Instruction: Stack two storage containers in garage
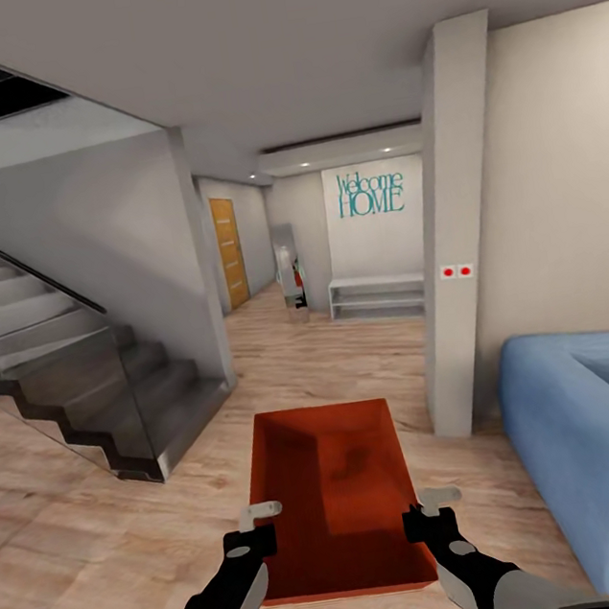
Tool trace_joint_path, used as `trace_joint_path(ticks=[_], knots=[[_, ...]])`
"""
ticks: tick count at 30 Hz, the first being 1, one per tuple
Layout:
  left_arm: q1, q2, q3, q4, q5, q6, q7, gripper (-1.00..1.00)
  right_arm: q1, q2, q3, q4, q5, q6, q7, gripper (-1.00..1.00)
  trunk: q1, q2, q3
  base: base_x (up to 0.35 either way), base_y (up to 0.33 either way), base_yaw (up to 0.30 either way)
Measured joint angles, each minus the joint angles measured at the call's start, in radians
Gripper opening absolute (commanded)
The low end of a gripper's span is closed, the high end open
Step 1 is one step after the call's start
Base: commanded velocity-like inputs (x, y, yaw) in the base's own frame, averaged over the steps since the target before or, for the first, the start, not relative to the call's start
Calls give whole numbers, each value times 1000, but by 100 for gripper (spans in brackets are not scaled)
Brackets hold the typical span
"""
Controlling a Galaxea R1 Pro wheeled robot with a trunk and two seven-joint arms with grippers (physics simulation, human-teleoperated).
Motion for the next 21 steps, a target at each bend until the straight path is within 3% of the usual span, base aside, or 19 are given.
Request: trace_joint_path(ticks=[21], knots=[[0, 0, 1, 2, 0, 0, 0, -100, 0, 0, 0, 0, 0, 2, 0, -100, 0, 0, 0, 322, 0, 0]])
